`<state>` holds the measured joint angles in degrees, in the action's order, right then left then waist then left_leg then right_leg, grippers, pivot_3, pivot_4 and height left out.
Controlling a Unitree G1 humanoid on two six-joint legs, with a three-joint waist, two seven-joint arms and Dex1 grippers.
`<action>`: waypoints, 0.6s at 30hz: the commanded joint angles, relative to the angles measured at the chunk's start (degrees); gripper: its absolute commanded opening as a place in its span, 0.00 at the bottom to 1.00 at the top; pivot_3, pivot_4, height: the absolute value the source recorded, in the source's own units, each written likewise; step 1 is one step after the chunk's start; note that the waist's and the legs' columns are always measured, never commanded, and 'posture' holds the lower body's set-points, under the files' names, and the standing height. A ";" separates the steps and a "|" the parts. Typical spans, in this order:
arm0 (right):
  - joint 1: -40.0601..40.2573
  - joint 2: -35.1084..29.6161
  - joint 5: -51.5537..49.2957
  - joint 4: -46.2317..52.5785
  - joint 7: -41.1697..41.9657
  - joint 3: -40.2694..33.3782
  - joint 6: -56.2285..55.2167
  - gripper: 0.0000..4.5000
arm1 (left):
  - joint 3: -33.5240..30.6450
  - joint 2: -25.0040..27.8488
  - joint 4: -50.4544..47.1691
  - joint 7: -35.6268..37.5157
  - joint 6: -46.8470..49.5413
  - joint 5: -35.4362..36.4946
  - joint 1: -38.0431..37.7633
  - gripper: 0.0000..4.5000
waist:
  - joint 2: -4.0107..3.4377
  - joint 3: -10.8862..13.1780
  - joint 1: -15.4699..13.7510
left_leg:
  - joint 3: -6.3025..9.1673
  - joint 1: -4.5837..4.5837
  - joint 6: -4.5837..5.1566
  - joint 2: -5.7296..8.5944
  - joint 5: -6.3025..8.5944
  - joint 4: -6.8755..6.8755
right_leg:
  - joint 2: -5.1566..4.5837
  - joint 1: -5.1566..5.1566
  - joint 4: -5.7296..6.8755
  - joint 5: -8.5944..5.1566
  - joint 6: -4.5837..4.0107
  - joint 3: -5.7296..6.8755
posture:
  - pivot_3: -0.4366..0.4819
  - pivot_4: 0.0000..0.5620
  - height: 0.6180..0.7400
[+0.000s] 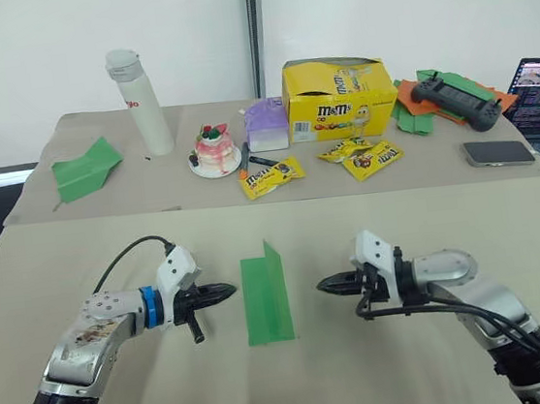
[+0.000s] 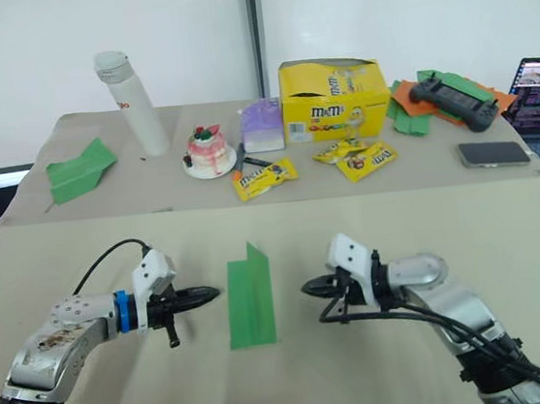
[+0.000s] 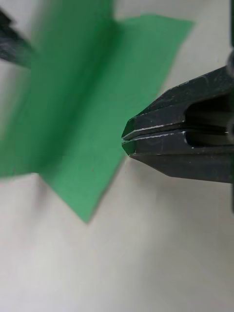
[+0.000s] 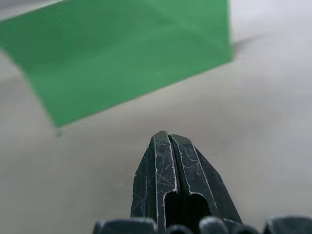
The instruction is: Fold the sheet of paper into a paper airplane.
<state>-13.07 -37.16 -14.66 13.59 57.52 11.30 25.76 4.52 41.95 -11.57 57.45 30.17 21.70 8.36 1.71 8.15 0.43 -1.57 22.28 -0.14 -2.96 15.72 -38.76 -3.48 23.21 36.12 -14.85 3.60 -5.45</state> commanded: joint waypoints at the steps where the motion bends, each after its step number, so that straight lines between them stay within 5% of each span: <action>1: -0.84 -1.70 0.67 0.61 -0.54 -2.15 -1.77 0.00 | 1.48 -1.33 1.64 0.54 -2.42 -1.22 3.02 0.00 | 0.00 0.02 -0.17 | 0.00 0.01 0.00 0.00 0.00 0.00 | 0.00 0.01 0.00 0.00 0.00 0.00 | 0.48 0.27 1.00; 18: 4.74 -3.97 1.40 4.18 -7.64 -7.32 0.48 0.00 | 15.10 -16.00 14.85 4.07 -7.83 -7.03 16.18 0.00 | 0.02 0.03 -0.31 | 0.00 0.06 0.01 0.03 0.00 -0.09 | 0.03 0.01 0.03 0.02 0.03 -0.03 | 0.48 0.27 1.00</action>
<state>-8.96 -40.31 -13.35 15.03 50.91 5.93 25.68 18.09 26.82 2.50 60.86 23.77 15.71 23.44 1.73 8.19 0.12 -1.57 22.34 -0.13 -2.92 15.72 -38.87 -3.46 23.19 36.15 -14.83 3.63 -5.48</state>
